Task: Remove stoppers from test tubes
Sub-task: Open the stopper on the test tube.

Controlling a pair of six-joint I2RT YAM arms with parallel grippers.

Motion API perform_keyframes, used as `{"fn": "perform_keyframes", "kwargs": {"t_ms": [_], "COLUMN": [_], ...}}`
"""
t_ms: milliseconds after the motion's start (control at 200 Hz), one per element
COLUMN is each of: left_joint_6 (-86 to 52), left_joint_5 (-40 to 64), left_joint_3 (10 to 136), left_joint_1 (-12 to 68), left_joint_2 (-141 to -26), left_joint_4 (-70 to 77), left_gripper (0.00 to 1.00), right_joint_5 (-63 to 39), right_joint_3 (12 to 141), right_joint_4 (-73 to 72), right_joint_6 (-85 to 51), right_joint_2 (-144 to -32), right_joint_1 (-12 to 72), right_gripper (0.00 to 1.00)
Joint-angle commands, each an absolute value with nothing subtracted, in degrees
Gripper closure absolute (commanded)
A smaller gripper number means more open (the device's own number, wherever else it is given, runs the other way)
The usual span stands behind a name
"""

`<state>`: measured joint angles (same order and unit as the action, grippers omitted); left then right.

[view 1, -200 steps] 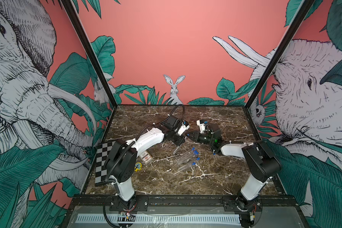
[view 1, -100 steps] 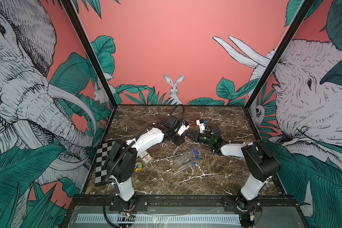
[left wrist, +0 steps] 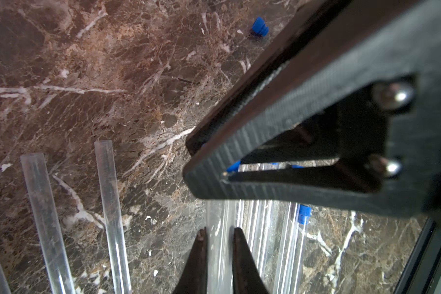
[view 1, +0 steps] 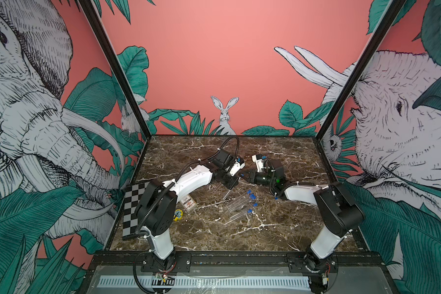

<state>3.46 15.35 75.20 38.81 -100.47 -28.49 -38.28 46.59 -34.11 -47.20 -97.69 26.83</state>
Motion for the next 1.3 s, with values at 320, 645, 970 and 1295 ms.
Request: {"fn": "perform_keyframes", "kwargs": {"t_ms": [320,645,970,1295], "left_joint_6": [4.76,5.19,5.71,6.14], "left_joint_5": [10.89,10.32,9.43,9.12], "left_joint_3": [77.1,77.41,77.55,77.35], "left_joint_1": [38.07,37.88,37.81,37.81], "left_joint_2": [-100.06,-100.1,-99.73,-99.76], "left_joint_4": [-34.34,-35.32,-36.55,-36.65], "left_gripper": [1.0,1.0,1.0,1.0], "right_joint_5": [-33.95,-27.93,-25.47,-29.32], "right_joint_3": [46.41,47.72,48.49,44.5], "right_joint_4": [-36.98,-24.82,-20.94,-36.91], "right_joint_6": [-46.1,-37.5,-34.95,-45.01], "right_joint_2": [-92.74,-87.17,-86.75,-88.08], "right_joint_1": [25.31,25.18,25.22,23.44], "right_gripper": [0.96,0.95,0.94,0.93]}}
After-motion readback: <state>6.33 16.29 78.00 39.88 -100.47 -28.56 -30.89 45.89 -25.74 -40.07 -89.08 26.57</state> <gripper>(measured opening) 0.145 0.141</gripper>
